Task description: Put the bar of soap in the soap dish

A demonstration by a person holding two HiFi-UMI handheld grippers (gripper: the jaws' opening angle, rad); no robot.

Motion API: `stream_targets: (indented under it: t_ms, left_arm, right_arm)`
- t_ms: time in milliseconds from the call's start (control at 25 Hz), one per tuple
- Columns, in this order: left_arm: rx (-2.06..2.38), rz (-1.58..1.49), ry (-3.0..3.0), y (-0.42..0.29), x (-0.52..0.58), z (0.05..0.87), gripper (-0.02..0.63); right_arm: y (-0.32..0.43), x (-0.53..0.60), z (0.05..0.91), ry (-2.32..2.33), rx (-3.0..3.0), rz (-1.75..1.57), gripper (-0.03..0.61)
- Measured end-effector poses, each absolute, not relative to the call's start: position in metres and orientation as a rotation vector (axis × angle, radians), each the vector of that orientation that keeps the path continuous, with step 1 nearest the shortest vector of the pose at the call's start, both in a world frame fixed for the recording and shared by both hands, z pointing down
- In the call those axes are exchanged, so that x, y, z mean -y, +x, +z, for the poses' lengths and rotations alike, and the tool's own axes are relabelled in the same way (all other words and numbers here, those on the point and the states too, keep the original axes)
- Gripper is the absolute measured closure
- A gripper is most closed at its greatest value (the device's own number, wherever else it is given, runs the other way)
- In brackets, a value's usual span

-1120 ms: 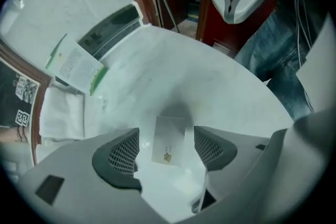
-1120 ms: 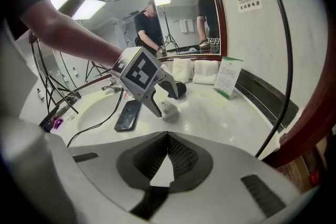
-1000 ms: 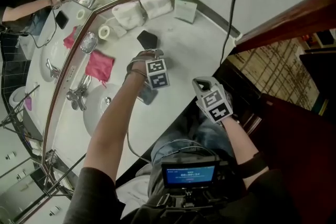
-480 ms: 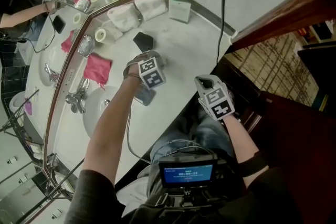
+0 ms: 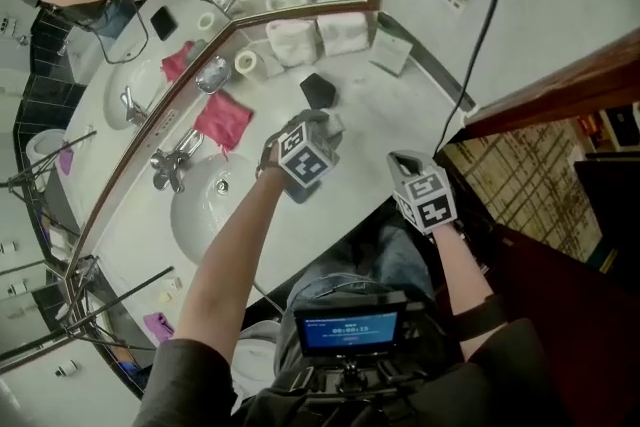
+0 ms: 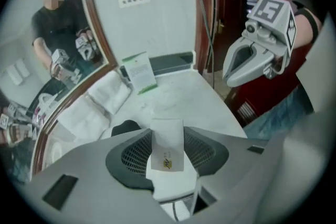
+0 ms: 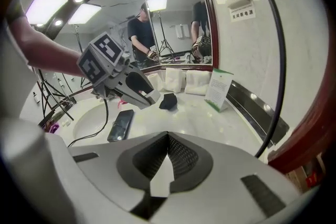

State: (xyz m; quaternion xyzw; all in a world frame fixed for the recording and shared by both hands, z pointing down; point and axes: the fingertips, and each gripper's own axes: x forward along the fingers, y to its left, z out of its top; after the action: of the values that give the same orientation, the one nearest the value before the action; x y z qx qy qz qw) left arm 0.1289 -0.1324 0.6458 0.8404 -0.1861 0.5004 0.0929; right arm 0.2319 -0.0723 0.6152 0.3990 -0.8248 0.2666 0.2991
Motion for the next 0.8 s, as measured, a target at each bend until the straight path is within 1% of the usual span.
stream_targets:
  t_ms: [240,520,680,800]
  left_arm:
    - [0.912,1.187,2.402,0.093,0.134,0.594,0.425]
    - [1.384,0.802,2.205,0.020,0.136,0.552,0.426]
    - [1.597,0.697,2.077,-0.020,0.133,0.537,0.426]
    - [1.662,0.692,2.017,-0.044,0.132,0.530,0.425]
  right_arm:
    - [0.210,0.097,0.596,0.976,2.247,0.631,0.557]
    - [0.159,0.123,0.578,0.823,2.340,0.552,0.557]
    - [0.124,0.133,0.566,0.678,2.389,0.511,0.557]
    - [0.092,0.135,0.562,0.589,2.423,0.489,0.557]
